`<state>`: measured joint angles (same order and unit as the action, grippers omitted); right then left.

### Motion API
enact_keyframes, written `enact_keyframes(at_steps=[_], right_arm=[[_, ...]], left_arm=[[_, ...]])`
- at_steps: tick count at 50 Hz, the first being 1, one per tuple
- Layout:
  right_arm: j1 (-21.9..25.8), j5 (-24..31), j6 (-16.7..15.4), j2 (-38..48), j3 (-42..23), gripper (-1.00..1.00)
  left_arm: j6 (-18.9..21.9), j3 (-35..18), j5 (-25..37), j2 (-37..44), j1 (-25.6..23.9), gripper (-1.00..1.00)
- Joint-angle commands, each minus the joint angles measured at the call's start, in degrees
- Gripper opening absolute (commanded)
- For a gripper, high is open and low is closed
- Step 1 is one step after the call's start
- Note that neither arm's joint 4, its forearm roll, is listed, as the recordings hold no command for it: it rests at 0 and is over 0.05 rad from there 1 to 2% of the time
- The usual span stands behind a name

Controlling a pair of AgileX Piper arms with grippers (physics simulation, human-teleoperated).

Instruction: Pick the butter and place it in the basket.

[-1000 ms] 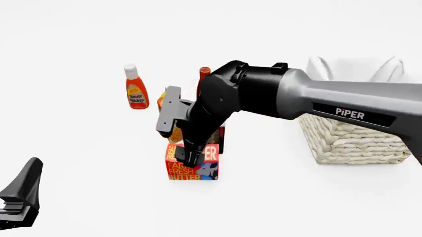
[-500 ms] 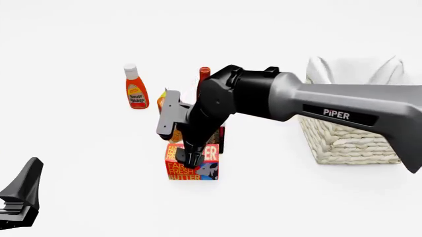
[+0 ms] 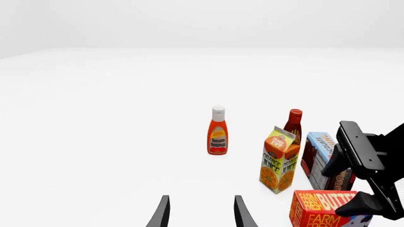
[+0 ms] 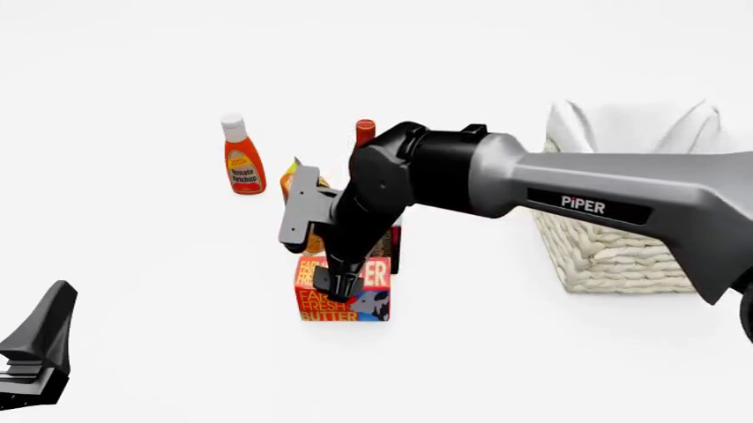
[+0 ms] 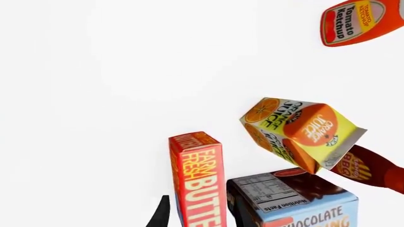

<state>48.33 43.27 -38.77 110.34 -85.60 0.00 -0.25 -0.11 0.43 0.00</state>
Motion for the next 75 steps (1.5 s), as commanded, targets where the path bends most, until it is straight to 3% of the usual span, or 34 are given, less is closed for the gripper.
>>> enact_keyframes(at_steps=[1,46,75], right_arm=[[-0.20,-0.08,-0.48,0.72,-0.35,1.00],[-0.75,-0.32,-1.36,4.11,-2.24,1.00],[0.97,0.19,-0.14,6.26,-3.97,1.00]], left_arm=[[0.00,0.00,0.00,0.00,0.00,1.00],[0.00,0.00,0.00,0.00,0.00,1.00],[0.00,0.00,0.00,0.00,0.00,1.00]])
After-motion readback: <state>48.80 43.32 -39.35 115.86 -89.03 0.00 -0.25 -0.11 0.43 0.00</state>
